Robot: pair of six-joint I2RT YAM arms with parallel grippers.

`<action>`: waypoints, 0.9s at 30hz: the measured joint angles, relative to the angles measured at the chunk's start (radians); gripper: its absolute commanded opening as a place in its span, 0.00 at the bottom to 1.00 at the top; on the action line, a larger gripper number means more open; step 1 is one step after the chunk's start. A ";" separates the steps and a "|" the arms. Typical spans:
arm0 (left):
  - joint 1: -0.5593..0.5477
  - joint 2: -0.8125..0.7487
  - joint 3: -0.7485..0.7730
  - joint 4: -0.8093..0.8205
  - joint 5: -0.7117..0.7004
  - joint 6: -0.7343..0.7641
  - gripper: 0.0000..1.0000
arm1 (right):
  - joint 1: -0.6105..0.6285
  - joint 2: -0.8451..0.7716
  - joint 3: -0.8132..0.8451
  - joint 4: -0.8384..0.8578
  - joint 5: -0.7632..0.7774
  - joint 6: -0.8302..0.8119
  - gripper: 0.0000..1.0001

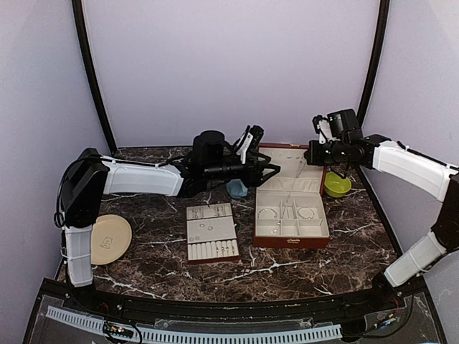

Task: Organize the mixed jewelry
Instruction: Hang the necklace on the necklace hanger.

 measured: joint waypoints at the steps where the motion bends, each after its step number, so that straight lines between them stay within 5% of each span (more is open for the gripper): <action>1: 0.000 0.006 0.006 0.000 -0.001 -0.003 0.60 | 0.000 0.002 0.000 0.005 0.000 0.001 0.00; 27: 0.000 0.058 0.016 -0.005 0.018 -0.054 0.59 | 0.000 0.055 0.000 0.049 0.122 0.015 0.00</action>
